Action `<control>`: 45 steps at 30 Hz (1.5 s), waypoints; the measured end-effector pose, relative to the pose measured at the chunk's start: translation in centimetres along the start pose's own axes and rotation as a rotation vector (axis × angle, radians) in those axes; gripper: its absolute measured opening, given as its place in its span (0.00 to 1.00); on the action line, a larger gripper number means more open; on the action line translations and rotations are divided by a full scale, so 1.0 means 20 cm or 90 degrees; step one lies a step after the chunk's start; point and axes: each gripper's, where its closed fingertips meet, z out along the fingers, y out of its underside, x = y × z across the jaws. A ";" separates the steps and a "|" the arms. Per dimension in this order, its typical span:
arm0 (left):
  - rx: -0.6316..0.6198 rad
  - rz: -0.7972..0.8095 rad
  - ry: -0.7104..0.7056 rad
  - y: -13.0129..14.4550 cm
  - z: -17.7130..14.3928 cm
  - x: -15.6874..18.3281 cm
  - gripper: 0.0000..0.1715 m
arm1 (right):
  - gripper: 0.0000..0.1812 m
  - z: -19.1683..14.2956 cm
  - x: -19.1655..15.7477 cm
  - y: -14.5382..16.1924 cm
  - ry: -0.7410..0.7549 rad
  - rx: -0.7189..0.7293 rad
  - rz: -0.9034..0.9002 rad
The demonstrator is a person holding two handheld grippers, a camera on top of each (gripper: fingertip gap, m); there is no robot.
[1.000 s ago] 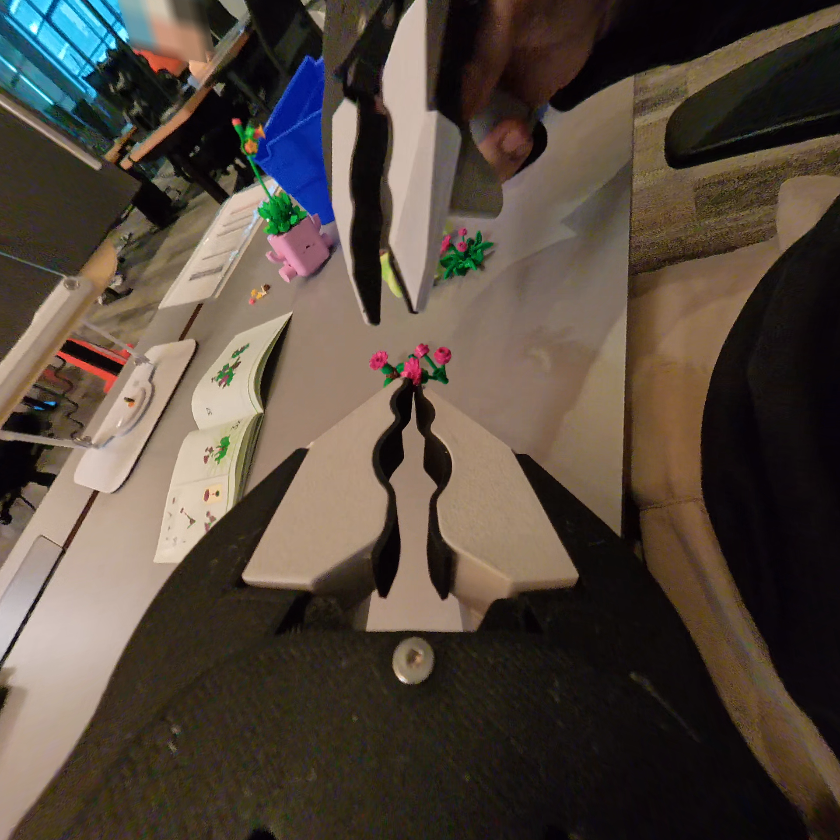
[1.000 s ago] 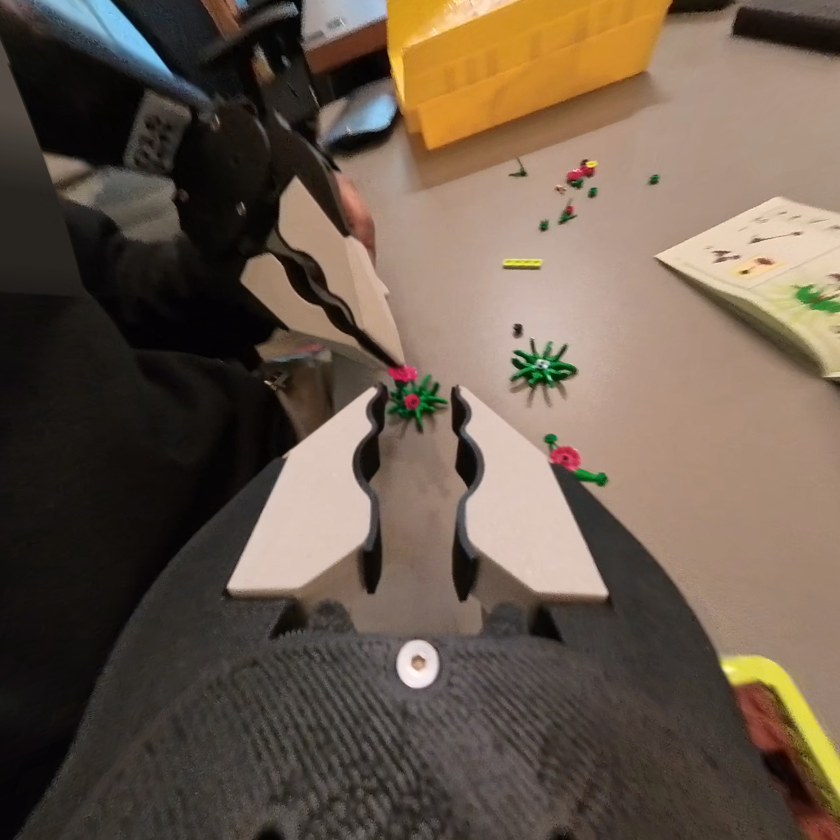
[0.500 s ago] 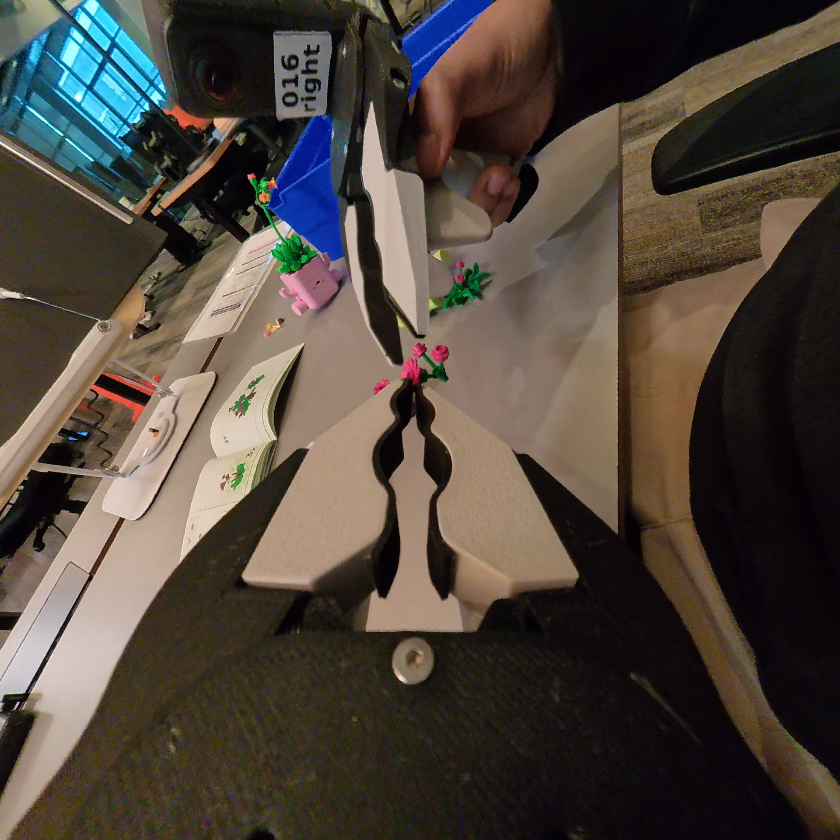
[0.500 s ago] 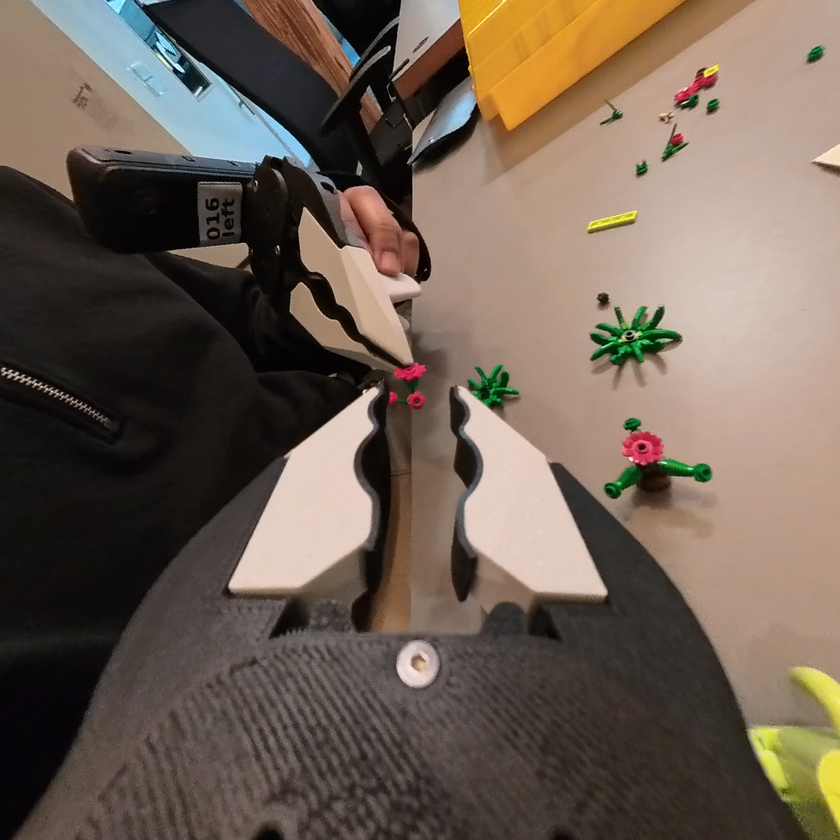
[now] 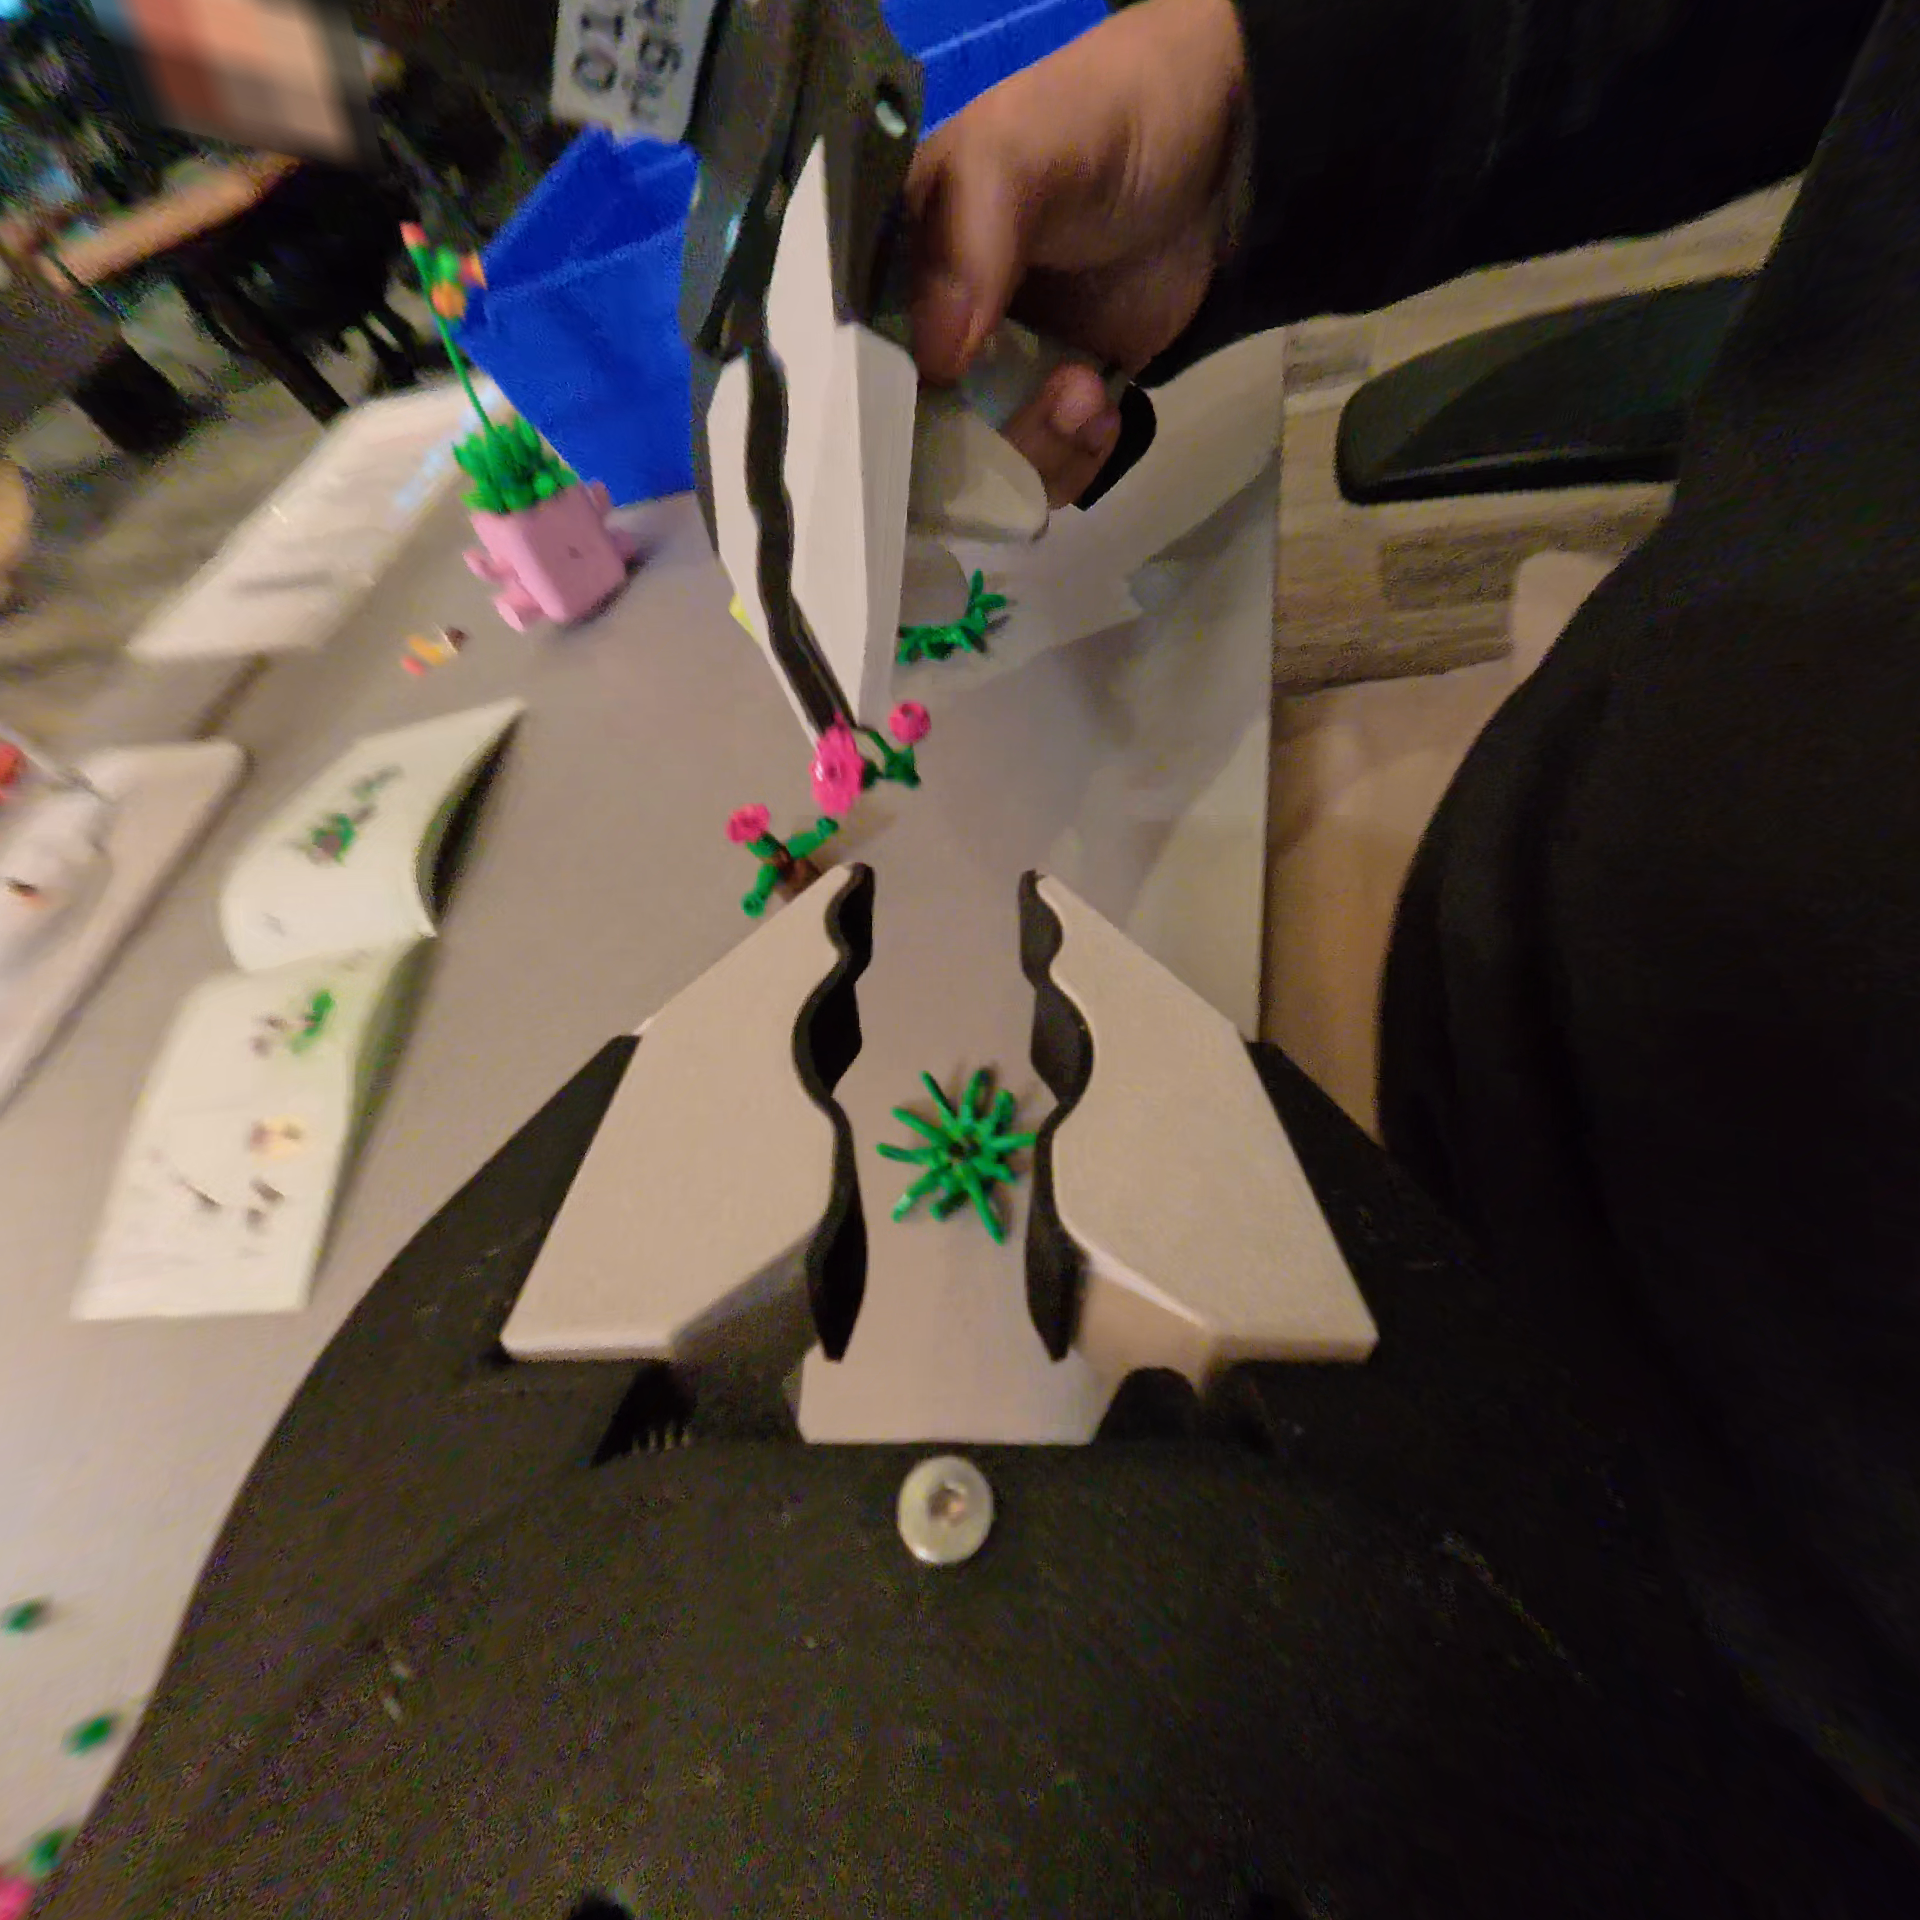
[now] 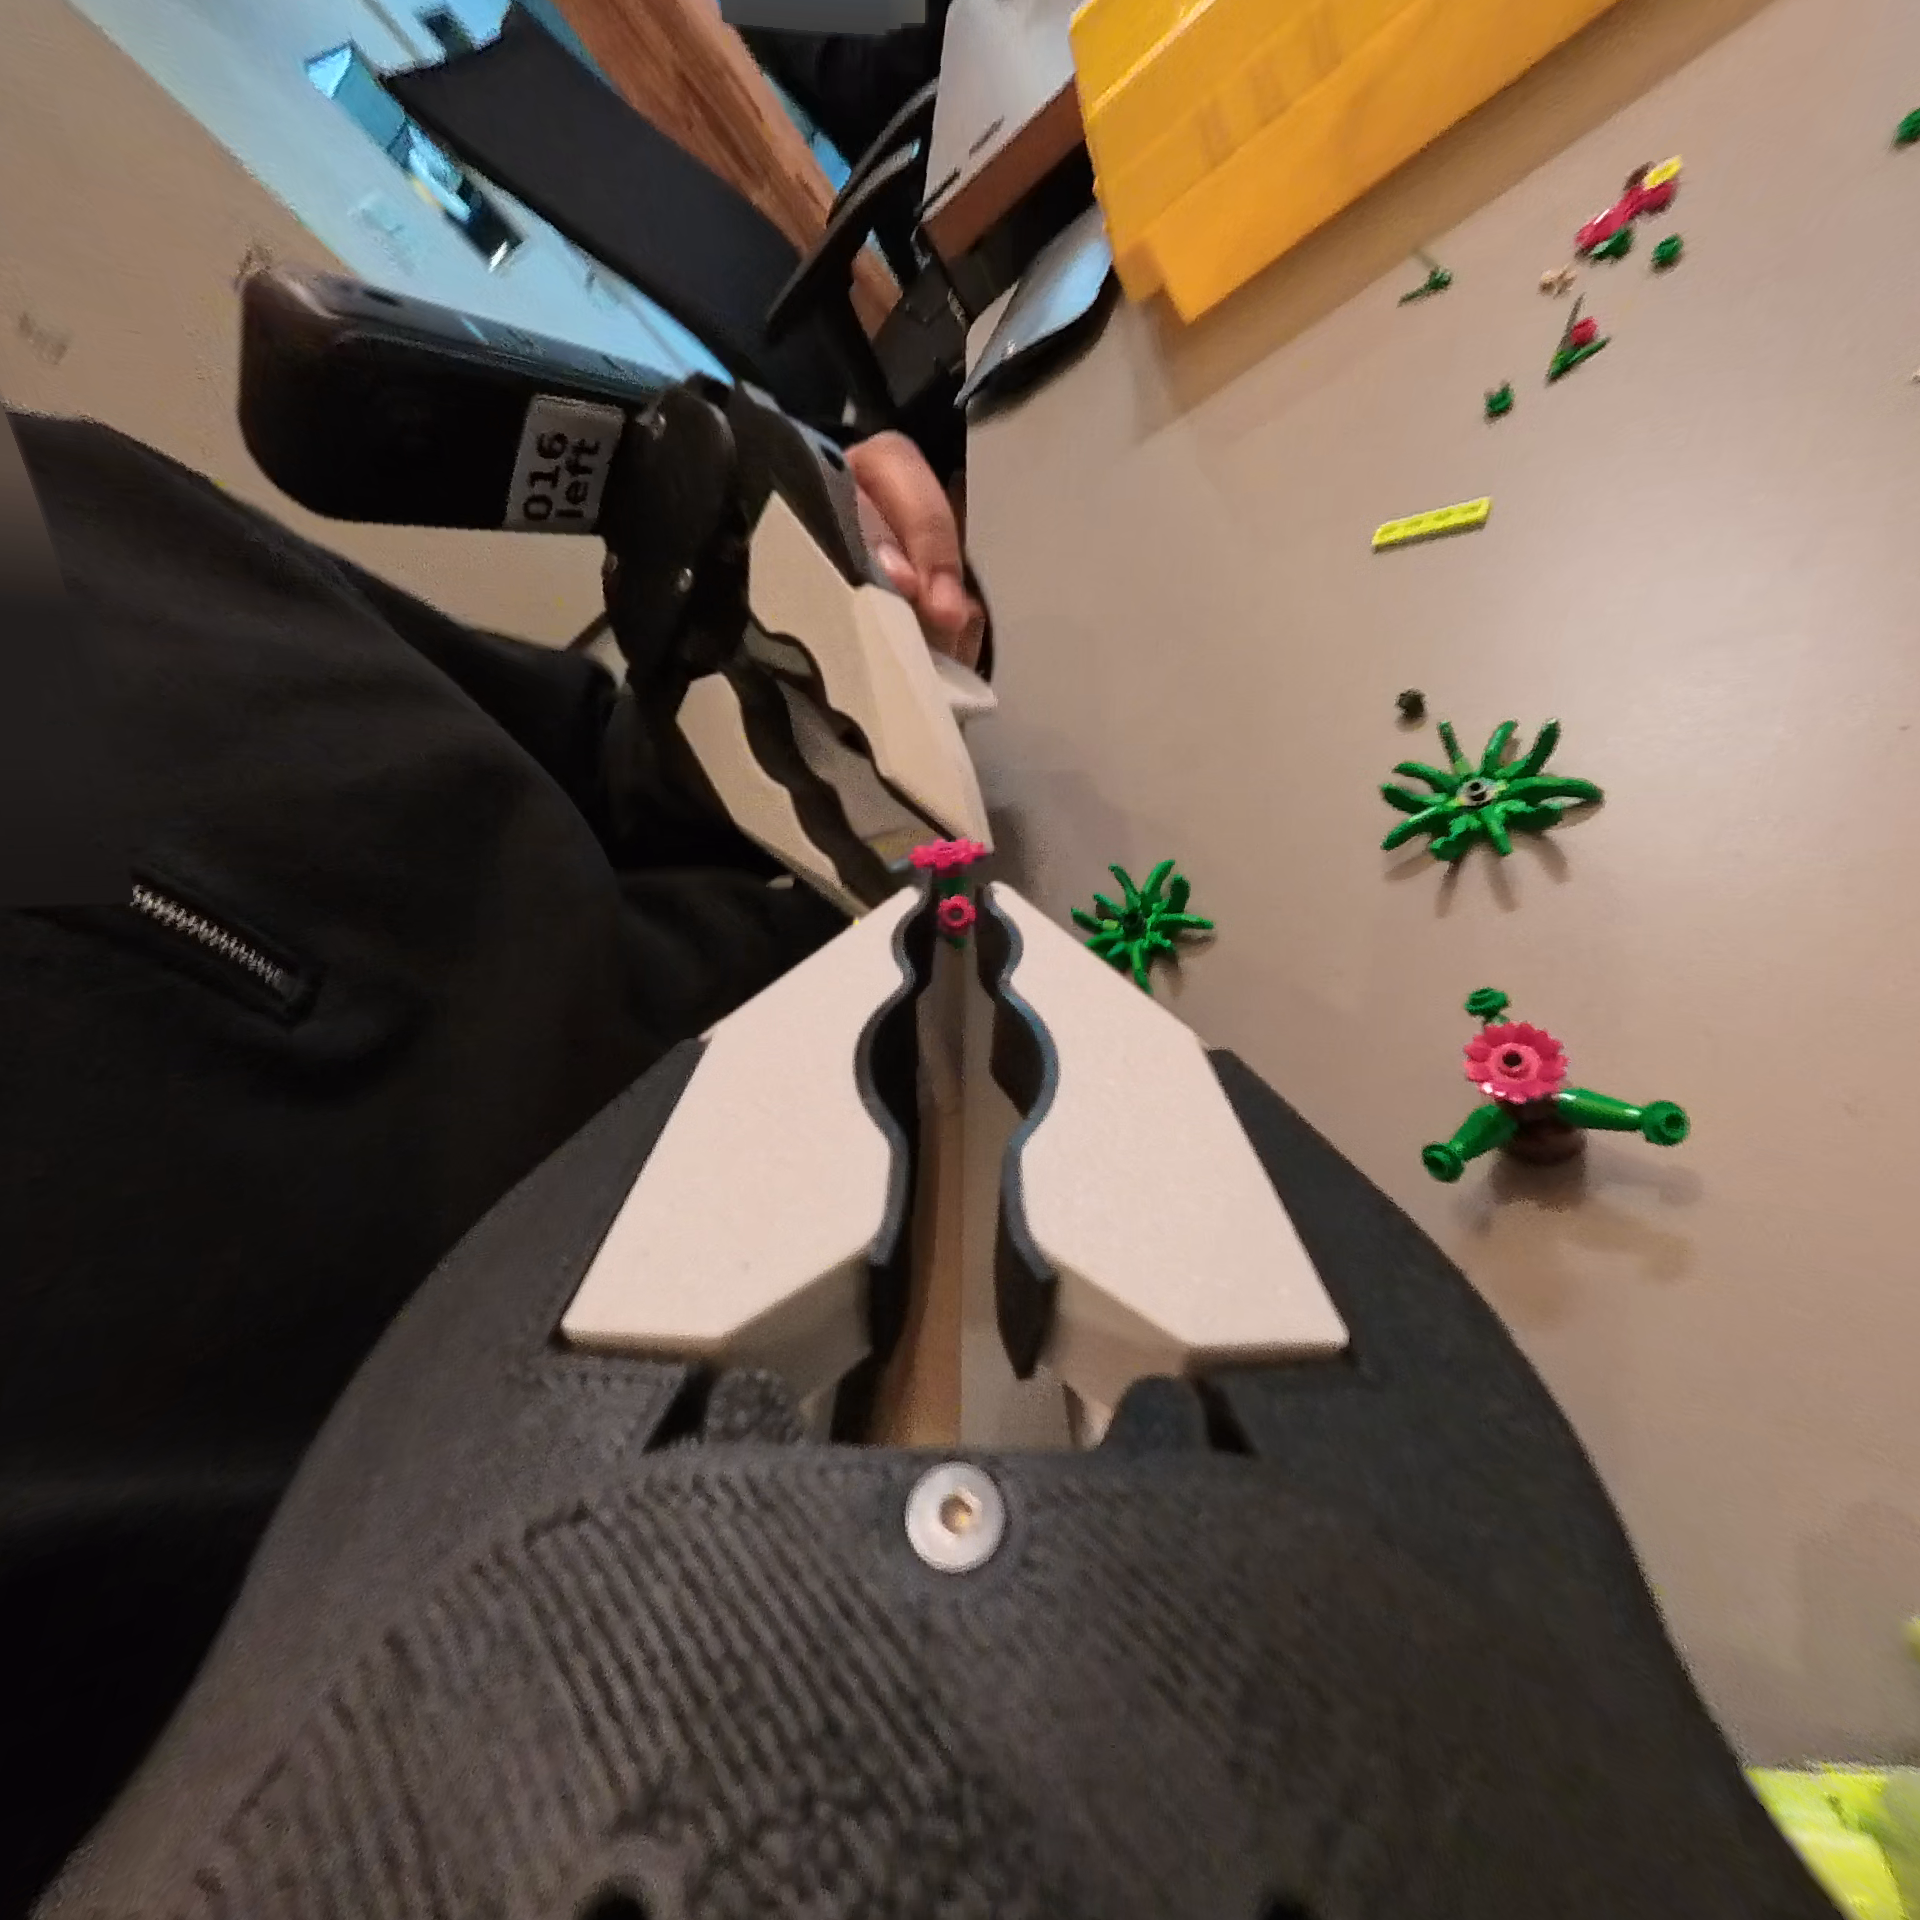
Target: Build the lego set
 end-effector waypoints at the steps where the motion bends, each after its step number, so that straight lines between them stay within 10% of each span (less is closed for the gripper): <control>1: 0.005 -0.040 0.006 0.02 -0.03 0.00 0.18 | 0.03 0.00 0.01 -0.01 0.015 0.018 0.001; 17: -0.067 -0.300 -0.006 0.37 -0.12 -0.02 0.29 | 0.03 0.28 0.18 0.10 0.210 0.099 0.036; 45: -0.081 -0.366 -0.022 0.45 -0.18 -0.06 0.29 | 0.03 0.35 0.25 0.19 0.249 0.031 0.077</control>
